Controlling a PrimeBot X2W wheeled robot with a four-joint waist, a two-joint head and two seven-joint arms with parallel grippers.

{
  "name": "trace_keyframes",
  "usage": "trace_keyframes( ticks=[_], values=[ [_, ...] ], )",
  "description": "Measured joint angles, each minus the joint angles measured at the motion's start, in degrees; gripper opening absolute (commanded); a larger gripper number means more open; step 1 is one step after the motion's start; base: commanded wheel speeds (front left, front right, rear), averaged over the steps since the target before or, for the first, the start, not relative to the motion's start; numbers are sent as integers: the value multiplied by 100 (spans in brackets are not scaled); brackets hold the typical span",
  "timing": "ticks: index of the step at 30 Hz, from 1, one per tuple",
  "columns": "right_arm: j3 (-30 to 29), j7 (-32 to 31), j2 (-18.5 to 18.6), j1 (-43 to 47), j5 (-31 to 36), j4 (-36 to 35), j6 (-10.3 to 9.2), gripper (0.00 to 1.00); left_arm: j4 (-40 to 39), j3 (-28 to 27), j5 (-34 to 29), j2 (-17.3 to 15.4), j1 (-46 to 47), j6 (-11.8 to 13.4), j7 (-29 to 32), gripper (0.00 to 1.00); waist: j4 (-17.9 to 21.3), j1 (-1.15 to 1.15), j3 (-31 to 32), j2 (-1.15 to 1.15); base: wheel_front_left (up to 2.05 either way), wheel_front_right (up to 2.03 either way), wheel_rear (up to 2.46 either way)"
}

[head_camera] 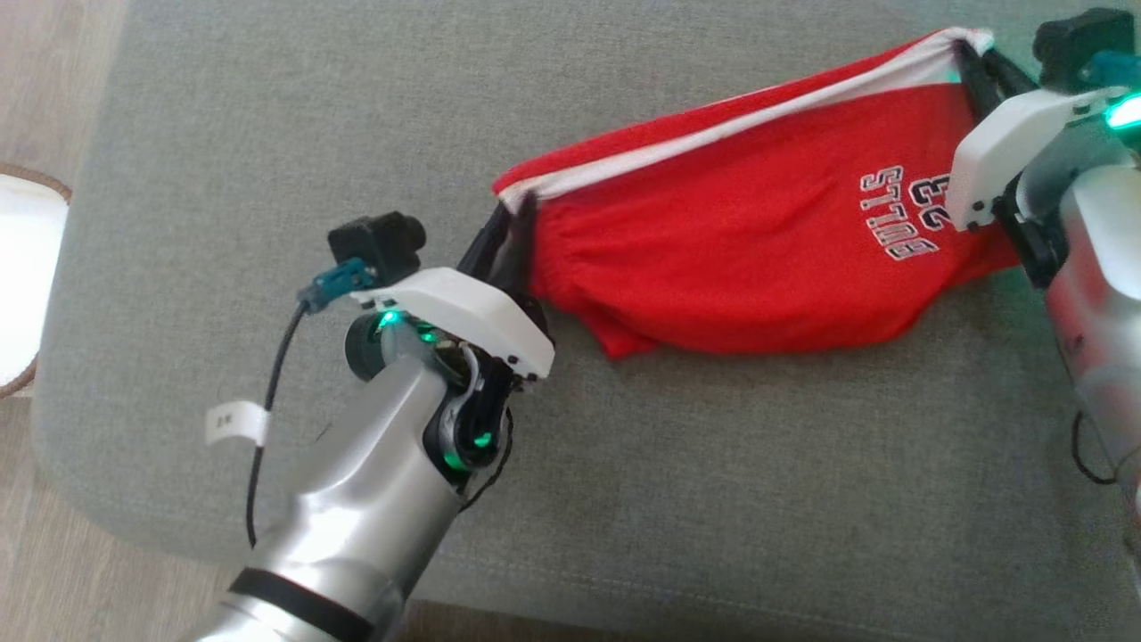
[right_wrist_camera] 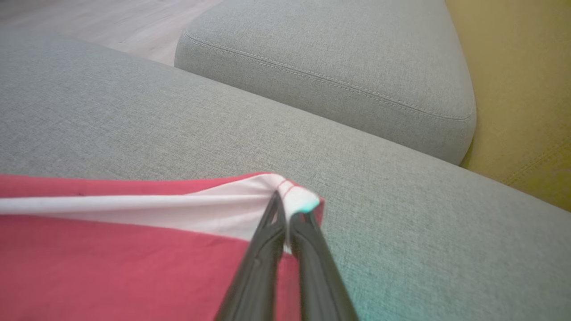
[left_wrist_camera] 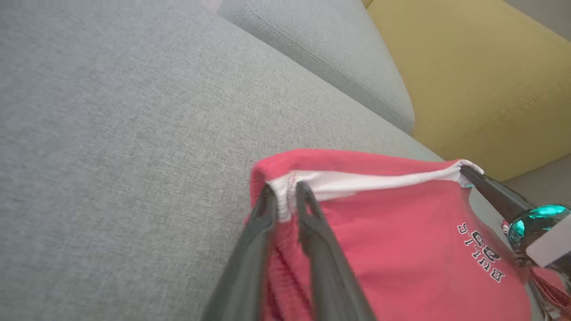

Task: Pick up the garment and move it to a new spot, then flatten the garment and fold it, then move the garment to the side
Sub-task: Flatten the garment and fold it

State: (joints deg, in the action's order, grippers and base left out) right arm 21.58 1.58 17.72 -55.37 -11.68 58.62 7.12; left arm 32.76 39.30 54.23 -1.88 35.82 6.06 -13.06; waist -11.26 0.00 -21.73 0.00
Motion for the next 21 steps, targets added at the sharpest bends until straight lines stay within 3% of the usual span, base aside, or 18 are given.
trace_keyframes(
  ticks=[8, 13, 21],
  values=[
    [212, 333, -4, -205, -120, 422, 0, 100, -420, 33, -576, -59, -164, 42, -116, 100, -93, 0, 77, 0, 0, 0, 0],
    [493, 325, 111, -217, -337, 492, 0, 100, -1344, -559, -1291, -314, -834, 211, -124, 100, -84, 0, 246, 0, 0, 0, 0],
    [1124, -494, 358, -159, -1151, 252, 0, 100, -2474, -1241, -2401, -610, -2005, 486, -124, 100, 123, -1, 491, 0, 0, 0, 0]
  ],
)
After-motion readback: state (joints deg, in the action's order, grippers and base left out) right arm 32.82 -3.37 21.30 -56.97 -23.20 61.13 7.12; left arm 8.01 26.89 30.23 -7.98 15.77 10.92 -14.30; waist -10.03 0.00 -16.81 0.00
